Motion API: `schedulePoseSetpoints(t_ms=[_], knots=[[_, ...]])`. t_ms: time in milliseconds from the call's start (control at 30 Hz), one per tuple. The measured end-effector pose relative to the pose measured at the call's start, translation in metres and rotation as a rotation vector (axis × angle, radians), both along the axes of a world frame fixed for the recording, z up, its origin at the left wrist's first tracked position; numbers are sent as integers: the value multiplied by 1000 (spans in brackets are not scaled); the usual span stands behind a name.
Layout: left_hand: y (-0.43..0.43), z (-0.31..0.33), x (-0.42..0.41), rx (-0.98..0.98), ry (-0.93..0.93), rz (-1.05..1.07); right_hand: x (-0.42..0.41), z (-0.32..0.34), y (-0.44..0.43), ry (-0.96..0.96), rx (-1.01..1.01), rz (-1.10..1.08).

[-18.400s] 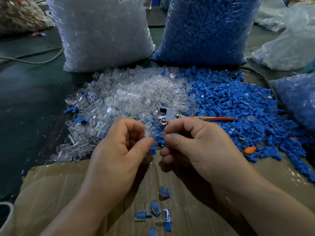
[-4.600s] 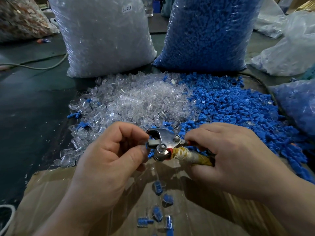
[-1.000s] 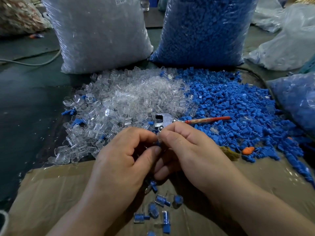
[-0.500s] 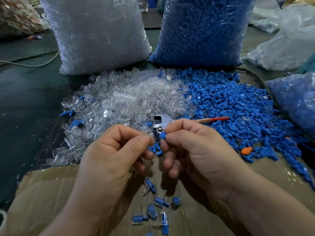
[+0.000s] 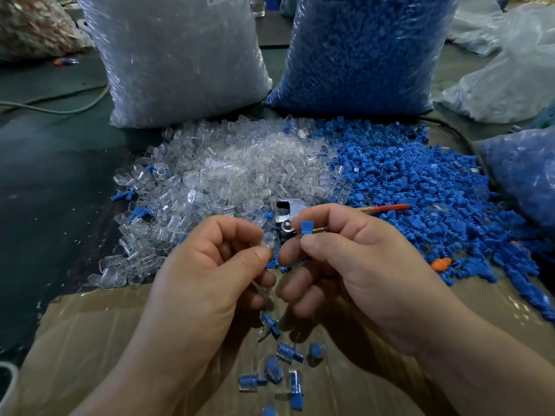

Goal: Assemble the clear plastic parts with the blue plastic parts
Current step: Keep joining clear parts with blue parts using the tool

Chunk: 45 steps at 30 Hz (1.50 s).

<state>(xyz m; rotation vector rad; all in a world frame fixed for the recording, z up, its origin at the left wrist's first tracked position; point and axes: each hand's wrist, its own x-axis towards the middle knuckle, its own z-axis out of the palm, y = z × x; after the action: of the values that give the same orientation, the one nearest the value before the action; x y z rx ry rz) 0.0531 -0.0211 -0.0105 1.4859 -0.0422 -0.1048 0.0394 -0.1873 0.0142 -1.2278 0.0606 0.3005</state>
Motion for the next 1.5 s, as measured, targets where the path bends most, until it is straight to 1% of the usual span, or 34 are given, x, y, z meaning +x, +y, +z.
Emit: schedulePoseSetpoints(t_ms=[100, 333, 400, 433, 467, 500, 567, 600, 633, 667, 733, 867, 967, 1000, 1033, 1100, 1167, 1267, 1433, 1500], knots=[[1, -1, 0, 63, -27, -39, -1, -1, 0, -20, -17, -3], [0, -5, -1, 104, -32, -40, 1, -1, -7, 46, 52, -34], [0, -5, -1, 107, -28, -44, 0, -1, -6, 30, 2, -19], [-1, -5, -1, 110, -23, -48, 0, -2, -6, 12, -71, -8], [-1, -5, -2, 111, -19, -49, -1, -3, -5, -29, -188, 3], [-1, -5, -2, 110, -13, -50, -3, -4, -5, -99, -336, 8], [-2, -3, -3, 101, 5, -61, -5, -9, -4, -296, -642, -7], [-2, -3, -3, 87, 18, -74, -7, -12, -4, -391, -765, -11], [-3, -1, -4, 65, 35, -90, -8, -13, -4, -452, -835, -18], [-3, 0, -4, 38, 58, -108, -9, -13, -3, -489, -850, -27], [-1, 3, -4, -39, 120, -151, -9, -12, -1, -513, -761, -38], [1, 9, -3, -182, 192, -213, -7, -10, -1, -441, -506, -21], [2, 11, -3, -222, 211, -221, -8, -11, -5, -416, -454, 10], [2, 11, -3, -227, 213, -224, -9, -11, -6, -433, -487, 0], [2, 12, -2, -230, 218, -224, -9, -11, -6, -483, -562, -29], [3, 11, -1, -233, 222, -222, -8, -10, -4, -643, -782, -111], [3, 10, -1, -224, 214, -213, -9, -10, -1, -771, -953, -167], [1, 7, -2, -192, 185, -184, -10, -10, 1, -770, -1080, -163], [-5, 8, -6, 3, 50, -132, -12, -7, 0, -823, -1213, -98], [-6, 9, -5, 36, 9, -86, -10, -4, -3, -843, -1319, -92]])
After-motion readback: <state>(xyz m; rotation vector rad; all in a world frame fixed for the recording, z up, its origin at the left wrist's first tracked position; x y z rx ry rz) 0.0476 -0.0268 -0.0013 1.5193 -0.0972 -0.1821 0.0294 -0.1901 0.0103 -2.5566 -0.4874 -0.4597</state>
